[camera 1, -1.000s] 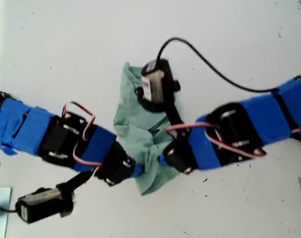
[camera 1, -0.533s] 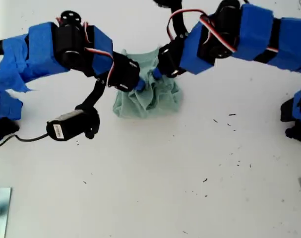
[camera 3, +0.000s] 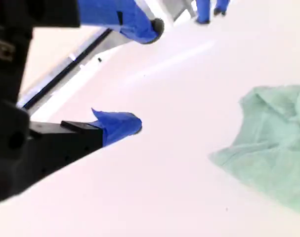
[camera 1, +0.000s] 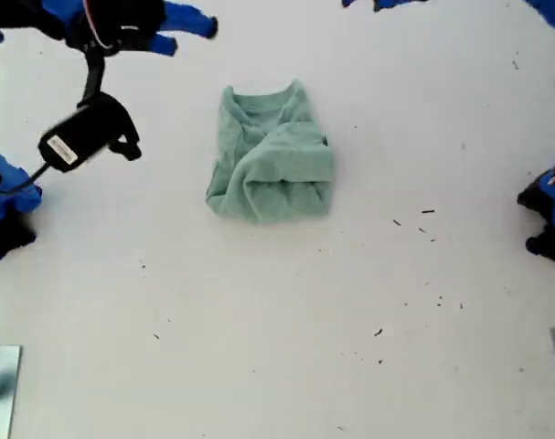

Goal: Fold t shirt

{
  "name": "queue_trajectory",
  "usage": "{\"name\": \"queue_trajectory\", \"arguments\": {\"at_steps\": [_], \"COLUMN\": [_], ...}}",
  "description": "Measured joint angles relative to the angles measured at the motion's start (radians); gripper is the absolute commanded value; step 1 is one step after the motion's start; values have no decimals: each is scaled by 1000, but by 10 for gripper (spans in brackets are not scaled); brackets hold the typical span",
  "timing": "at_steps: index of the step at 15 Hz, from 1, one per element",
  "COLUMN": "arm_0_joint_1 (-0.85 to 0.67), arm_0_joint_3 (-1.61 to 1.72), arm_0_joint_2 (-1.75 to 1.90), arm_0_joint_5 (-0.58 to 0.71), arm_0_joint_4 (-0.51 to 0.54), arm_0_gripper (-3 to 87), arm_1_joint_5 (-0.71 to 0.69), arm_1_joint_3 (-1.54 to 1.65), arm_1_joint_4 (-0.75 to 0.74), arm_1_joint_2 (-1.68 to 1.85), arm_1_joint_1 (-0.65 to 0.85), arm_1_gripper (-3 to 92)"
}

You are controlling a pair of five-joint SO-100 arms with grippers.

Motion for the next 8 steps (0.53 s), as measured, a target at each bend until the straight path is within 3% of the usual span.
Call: {"name": "queue_trajectory", "arguments": {"at_steps": [3, 6, 8], "arm_0_joint_1": [-31, -28, 40], "arm_0_joint_3": [419, 842, 1095], "arm_0_joint_2": [288, 733, 1131], "arm_0_joint_5": [6, -5, -11], "arm_0_joint_4": [-135, -225, -212], "arm_0_gripper": [182, 101, 100], "arm_1_joint_5": [-83, -95, -54], "arm_1_joint_3": [245, 805, 1204], "arm_1_joint_4": [132, 35, 0], "arm_1_joint_2": [150, 589, 943], "arm_1_joint_1": [61, 63, 6], "arm_1_gripper": [154, 153, 68]}}
